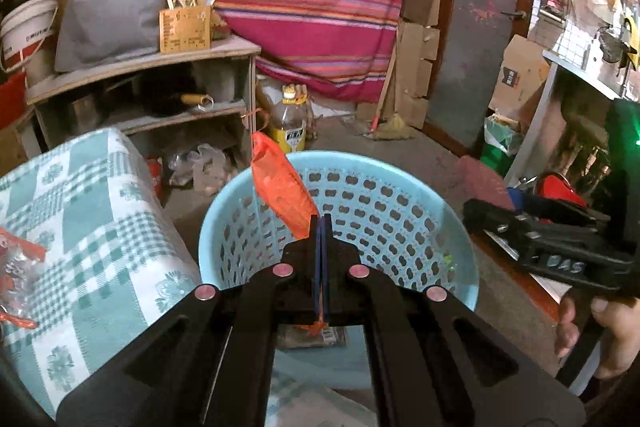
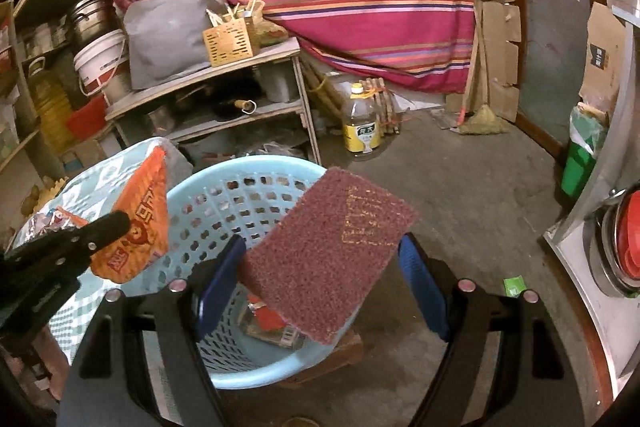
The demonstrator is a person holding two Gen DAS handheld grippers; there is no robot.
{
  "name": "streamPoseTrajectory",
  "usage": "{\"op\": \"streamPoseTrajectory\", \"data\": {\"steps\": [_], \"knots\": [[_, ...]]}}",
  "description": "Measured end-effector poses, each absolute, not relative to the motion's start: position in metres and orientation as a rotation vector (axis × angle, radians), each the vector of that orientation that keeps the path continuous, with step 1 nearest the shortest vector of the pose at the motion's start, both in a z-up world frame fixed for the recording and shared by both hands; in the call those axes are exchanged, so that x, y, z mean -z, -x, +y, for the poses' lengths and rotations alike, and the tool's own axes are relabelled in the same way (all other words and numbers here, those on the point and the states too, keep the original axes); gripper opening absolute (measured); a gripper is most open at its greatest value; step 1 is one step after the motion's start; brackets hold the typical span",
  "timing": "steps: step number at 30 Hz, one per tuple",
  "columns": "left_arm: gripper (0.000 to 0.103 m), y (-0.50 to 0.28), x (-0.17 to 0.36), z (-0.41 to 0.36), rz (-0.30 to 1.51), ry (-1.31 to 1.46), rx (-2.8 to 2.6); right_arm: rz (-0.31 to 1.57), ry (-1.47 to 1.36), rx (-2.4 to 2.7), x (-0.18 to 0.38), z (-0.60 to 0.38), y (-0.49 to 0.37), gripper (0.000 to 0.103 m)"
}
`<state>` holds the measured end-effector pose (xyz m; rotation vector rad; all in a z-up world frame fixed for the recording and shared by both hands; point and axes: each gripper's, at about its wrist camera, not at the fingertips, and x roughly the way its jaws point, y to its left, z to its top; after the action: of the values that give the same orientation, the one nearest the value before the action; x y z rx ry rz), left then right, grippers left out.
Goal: Collect trash
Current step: 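Carry both items to the blue basket and open both tools to drop them, then move both tools back over the table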
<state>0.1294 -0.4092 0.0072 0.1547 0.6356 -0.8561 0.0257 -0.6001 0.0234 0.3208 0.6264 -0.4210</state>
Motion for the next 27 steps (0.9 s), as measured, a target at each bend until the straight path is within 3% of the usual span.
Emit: {"op": "streamPoseTrajectory", "data": {"steps": [3,5,7,9,13,23,26,27], "knots": [[0.006,-0.135,-0.001,-0.408,0.66,-0.157,0.826,0.627,-0.324,0.42,-0.022,-0.602,-0.025,0.077],[0.038,-0.138,-0.002,-0.403,0.663,-0.154,0.797,0.631,-0.32,0.415,-0.021,-0.6,-0.026,0.077],[0.049,-0.14,-0.004,-0.394,0.648,-0.141,0.766,0.632,-0.314,0.408,-0.021,-0.597,-0.027,0.077],[0.051,-0.143,-0.007,-0.385,0.645,-0.134,0.753,0.633,-0.309,0.403,-0.021,-0.595,-0.029,0.077],[0.077,-0.144,-0.018,-0.356,0.603,-0.132,0.66,0.642,-0.313,0.397,-0.019,-0.589,-0.037,0.077],[0.094,-0.149,-0.049,-0.252,0.544,-0.099,0.447,0.691,-0.287,0.358,-0.013,-0.55,-0.094,0.079],[0.096,-0.152,-0.055,-0.216,0.544,-0.075,0.375,0.687,-0.284,0.385,-0.013,-0.543,-0.102,0.092],[0.096,-0.153,-0.056,-0.205,0.544,-0.071,0.355,0.686,-0.286,0.403,-0.014,-0.541,-0.103,0.092]]}}
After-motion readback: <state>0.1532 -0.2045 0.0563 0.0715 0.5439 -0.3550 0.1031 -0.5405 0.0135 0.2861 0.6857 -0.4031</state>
